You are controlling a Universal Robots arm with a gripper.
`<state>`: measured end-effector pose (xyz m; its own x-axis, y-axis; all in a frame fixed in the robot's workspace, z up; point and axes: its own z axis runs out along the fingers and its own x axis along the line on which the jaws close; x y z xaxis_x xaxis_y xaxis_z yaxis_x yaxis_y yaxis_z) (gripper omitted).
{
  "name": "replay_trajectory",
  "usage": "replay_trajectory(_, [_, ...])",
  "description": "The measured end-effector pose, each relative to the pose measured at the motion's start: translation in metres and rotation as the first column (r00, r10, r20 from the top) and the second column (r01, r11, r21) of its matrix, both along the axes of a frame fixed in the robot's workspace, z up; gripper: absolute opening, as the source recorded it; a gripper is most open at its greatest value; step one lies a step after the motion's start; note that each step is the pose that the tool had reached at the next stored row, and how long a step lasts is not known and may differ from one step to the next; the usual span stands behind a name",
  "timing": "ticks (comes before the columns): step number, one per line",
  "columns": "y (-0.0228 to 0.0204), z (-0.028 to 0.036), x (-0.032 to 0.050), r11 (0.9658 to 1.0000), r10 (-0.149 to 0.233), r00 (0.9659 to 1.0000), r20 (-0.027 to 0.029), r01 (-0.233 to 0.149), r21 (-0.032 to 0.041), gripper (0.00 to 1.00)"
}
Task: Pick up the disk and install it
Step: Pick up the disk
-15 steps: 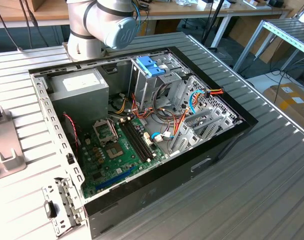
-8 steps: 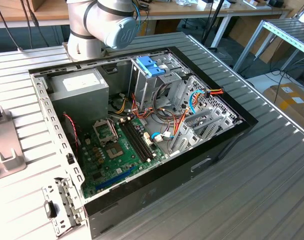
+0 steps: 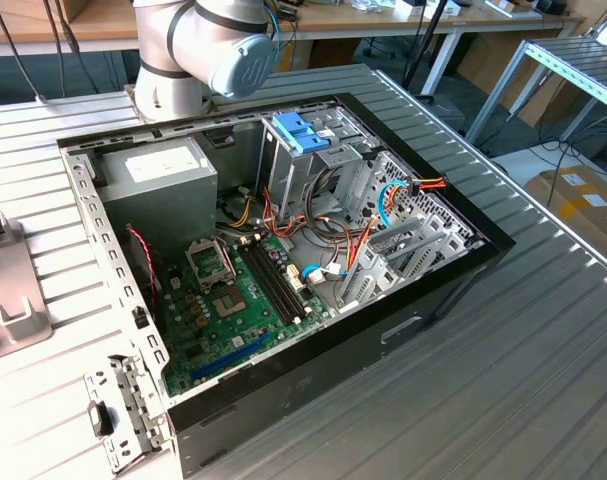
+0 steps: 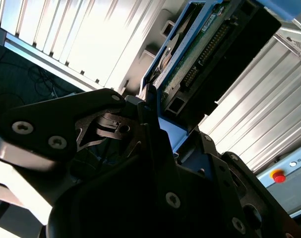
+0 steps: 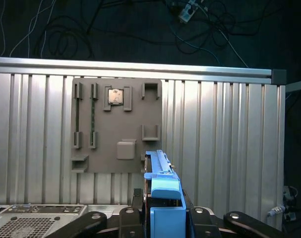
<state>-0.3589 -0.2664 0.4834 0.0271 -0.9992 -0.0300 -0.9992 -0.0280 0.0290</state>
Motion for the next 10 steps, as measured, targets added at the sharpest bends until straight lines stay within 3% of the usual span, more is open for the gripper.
replay_trajectory(10, [0.0,0.0,0.0101,1.0,0.0,1.0,0.0,0.0,0.0,0.37])
